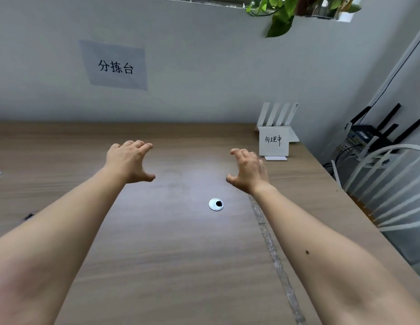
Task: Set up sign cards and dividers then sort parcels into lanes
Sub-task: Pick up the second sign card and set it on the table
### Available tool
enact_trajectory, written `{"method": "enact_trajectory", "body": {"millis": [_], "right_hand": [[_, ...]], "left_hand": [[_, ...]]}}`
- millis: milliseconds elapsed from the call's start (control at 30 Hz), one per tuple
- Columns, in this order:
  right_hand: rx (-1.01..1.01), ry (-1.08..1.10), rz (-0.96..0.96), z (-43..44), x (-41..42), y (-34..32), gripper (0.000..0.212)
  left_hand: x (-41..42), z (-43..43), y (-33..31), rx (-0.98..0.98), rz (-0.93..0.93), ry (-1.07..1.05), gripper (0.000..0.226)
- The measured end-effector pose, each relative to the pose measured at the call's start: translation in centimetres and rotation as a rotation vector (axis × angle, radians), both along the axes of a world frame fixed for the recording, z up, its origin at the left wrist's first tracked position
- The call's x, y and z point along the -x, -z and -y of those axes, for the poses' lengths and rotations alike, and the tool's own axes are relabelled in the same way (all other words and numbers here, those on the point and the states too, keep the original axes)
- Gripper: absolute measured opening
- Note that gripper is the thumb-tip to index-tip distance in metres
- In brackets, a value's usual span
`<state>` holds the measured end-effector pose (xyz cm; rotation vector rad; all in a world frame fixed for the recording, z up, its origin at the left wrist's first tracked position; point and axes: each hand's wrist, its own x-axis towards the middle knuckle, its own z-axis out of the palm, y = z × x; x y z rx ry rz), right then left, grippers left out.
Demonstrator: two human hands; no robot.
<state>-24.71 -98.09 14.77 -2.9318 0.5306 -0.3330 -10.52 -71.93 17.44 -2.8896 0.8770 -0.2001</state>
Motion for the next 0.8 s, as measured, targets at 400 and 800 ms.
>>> {"method": "enact_trajectory", "body": {"millis": [400, 800], "right_hand": [[0.005, 0.032, -0.008, -17.3, 2.7, -3.1, 0.069], [0.008, -0.06, -0.038, -32.0, 5.4, -4.1, 0.067]], "left_hand": [[2.9, -14.7, -2.4, 0.048, 0.003, 0.009, 0.095], [7.0, -28.7, -2.6, 0.063, -0.003, -0.064, 0.095]]}}
